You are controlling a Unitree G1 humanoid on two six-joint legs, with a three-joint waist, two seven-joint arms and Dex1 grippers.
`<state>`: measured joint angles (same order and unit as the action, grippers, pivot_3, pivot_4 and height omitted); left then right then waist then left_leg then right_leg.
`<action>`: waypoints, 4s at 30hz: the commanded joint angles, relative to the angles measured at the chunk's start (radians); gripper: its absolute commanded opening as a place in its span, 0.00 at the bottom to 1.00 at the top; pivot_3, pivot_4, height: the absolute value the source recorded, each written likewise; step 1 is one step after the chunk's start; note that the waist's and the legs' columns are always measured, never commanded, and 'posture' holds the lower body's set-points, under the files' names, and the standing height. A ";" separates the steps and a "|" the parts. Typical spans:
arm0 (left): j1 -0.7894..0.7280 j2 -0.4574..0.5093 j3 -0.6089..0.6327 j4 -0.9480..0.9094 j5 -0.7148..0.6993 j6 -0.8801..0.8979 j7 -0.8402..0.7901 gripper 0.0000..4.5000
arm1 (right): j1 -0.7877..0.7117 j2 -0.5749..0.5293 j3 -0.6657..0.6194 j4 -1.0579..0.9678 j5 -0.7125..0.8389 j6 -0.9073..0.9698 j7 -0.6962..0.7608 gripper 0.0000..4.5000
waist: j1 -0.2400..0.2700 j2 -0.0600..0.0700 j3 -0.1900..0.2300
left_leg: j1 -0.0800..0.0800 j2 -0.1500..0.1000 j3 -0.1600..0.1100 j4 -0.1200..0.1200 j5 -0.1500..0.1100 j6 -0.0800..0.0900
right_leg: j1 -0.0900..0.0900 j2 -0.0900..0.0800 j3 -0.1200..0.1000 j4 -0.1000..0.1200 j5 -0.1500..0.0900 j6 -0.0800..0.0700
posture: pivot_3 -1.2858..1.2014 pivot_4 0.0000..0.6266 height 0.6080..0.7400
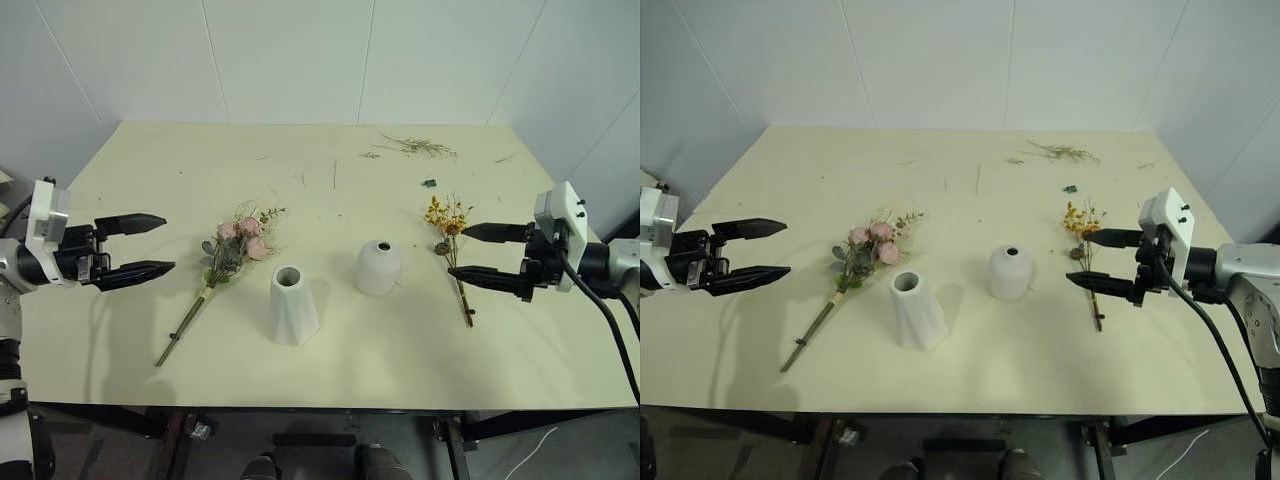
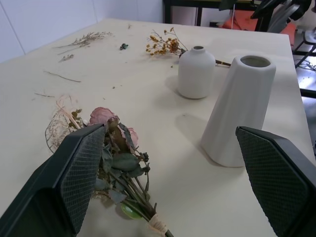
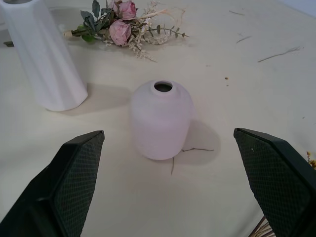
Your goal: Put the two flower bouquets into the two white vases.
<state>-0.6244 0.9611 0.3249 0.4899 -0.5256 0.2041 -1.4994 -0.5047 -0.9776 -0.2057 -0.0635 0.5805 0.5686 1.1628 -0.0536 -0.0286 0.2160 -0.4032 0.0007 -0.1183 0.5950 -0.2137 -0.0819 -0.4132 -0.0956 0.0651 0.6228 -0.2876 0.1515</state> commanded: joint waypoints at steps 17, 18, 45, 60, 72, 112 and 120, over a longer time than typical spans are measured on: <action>0.068 -0.016 0.036 -0.175 -0.010 0.139 0.195 1.00 | 0.000 0.032 -0.056 -0.094 0.092 -0.008 0.000 0.99 | 0.000 0.000 0.000 | 0.000 0.000 0.000 0.001 0.000 0.000 | 0.000 0.000 0.000 0.001 0.000 0.000 | 0.52 0.24 1.00; 0.089 -0.014 0.048 -0.211 -0.007 0.166 0.239 1.00 | -0.013 0.037 -0.046 -0.082 0.090 -0.019 0.018 0.99 | -0.002 0.000 0.000 | 0.000 0.000 0.000 0.001 0.000 0.000 | 0.000 0.000 0.000 0.001 0.000 0.000 | 0.52 0.24 1.00; 0.005 -0.025 -0.187 -0.629 -0.014 1.282 0.919 1.00 | -0.098 0.047 0.034 0.025 0.011 -0.086 0.096 0.99 | 0.000 0.000 0.000 | 0.000 -0.001 -0.001 0.003 0.000 0.000 | 0.001 0.000 0.001 0.002 0.000 0.001 | 0.52 0.24 1.00; -0.055 -0.044 -0.318 -0.505 0.051 1.135 0.896 1.00 | -0.080 0.045 0.017 -0.016 0.020 -0.053 0.072 0.99 | 0.006 0.000 0.000 | 0.000 -0.001 -0.001 0.003 0.000 -0.001 | 0.001 0.000 0.001 0.001 0.000 0.001 | 0.52 0.24 1.00; -0.080 -0.055 -0.368 -0.465 0.075 1.105 0.858 0.50 | -0.061 0.034 -0.005 -0.042 0.029 -0.035 0.057 1.00 | 0.007 0.000 0.000 | 0.000 -0.001 -0.001 0.003 0.000 0.000 | 0.001 0.000 0.001 0.001 0.000 0.001 | 0.52 0.24 1.00; -0.326 -0.599 0.013 -0.342 -0.250 0.090 0.505 0.01 | 0.143 0.040 -0.243 -0.199 0.209 -0.007 -0.001 1.00 | 0.025 -0.001 0.000 | -0.002 -0.002 -0.001 0.014 0.000 0.000 | 0.004 0.000 0.001 -0.001 0.005 0.004 | 0.52 0.24 1.00; -0.277 -0.589 0.024 -0.399 -0.406 0.213 0.446 0.01 | 0.097 0.002 -0.231 -0.322 0.361 0.064 0.028 1.00 | 0.026 -0.001 0.000 | -0.002 -0.002 -0.001 0.017 0.000 0.000 | 0.006 0.000 0.001 -0.001 0.006 0.005 | 0.52 0.24 1.00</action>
<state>-0.8890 0.3560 0.3347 0.1444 -0.8790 0.4023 -1.0393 -0.4002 -0.9444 -0.4219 -0.3489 0.9045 0.6243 1.1691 -0.0272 -0.0293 0.2163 -0.4054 -0.0014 -0.1189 0.6120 -0.2136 -0.0816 -0.4072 -0.0956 0.0661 0.6219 -0.2818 0.1560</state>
